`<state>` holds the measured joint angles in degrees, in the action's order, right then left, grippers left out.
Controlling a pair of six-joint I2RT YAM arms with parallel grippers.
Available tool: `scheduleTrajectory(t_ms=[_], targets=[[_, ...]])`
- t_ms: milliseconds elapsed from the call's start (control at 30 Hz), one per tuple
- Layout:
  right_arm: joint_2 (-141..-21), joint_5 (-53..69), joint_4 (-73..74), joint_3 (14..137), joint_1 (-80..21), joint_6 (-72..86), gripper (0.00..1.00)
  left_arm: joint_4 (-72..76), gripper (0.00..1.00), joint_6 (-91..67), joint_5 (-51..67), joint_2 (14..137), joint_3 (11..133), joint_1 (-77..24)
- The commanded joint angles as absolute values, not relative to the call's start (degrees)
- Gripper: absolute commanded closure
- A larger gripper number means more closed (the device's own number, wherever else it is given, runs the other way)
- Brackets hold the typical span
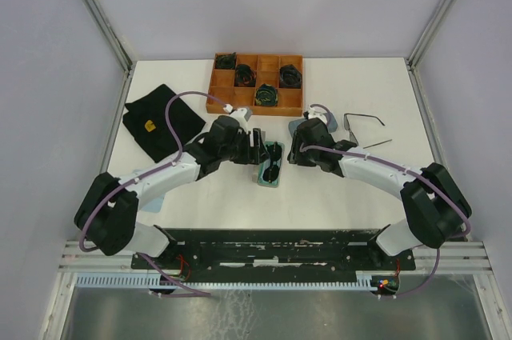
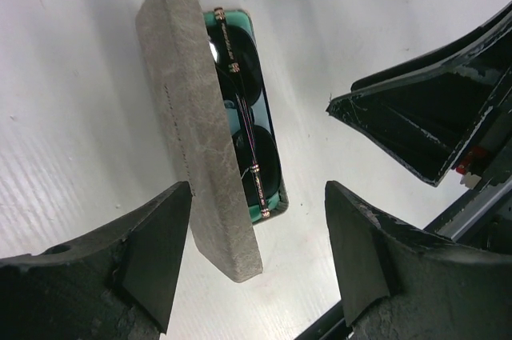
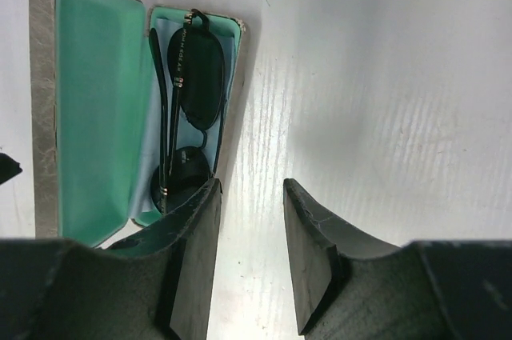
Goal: Organize the sunglasses
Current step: Place the sunglasses in the sunglasses case, then adjust the sunglasses case at the center of the board, then adjust the sunglasses in the sunglasses case.
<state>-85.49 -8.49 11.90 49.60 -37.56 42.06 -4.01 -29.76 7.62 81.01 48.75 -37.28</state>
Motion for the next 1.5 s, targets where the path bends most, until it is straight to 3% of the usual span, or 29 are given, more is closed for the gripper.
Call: scheduleTrajectory(t_ms=[0, 667, 1467], targets=[[-84.9, -9.1, 12.4, 50.9, -37.7, 40.1, 0.55, -0.1, 0.26, -32.2, 8.8, 82.3, 48.1, -38.9], [-92.7, -2.0, 11.8, 55.8, -37.7, 37.6, 0.55, 0.3, 0.31, -33.5, 6.5, 81.8, 46.4, -42.7], [-100.9, -3.0, 14.6, 61.6, -37.7, 33.4, 0.62, -0.6, 0.31, -32.4, 5.9, 81.9, 47.5, -42.6]])
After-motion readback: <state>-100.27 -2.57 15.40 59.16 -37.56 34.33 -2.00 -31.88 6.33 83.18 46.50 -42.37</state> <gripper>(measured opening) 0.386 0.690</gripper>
